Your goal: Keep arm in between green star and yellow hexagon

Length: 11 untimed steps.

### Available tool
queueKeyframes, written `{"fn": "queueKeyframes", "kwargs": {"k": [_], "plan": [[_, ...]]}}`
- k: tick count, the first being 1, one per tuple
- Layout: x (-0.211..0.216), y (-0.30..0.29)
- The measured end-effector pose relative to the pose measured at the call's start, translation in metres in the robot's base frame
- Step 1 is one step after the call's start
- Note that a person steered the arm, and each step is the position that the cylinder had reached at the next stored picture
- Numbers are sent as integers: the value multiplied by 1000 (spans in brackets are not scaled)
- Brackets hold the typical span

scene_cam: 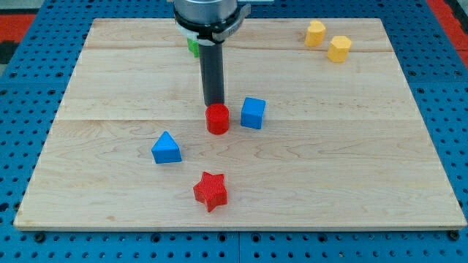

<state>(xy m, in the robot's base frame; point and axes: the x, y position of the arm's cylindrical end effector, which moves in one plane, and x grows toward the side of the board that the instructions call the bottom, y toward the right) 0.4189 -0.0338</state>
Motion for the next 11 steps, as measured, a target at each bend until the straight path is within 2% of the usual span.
{"fn": "queueKeyframes", "kwargs": {"k": [3, 4, 5, 8, 9, 10, 11], "plan": [[84, 0], [89, 0], [63, 0], [60, 11], [31, 11], [21, -5], [-30, 7]]}}
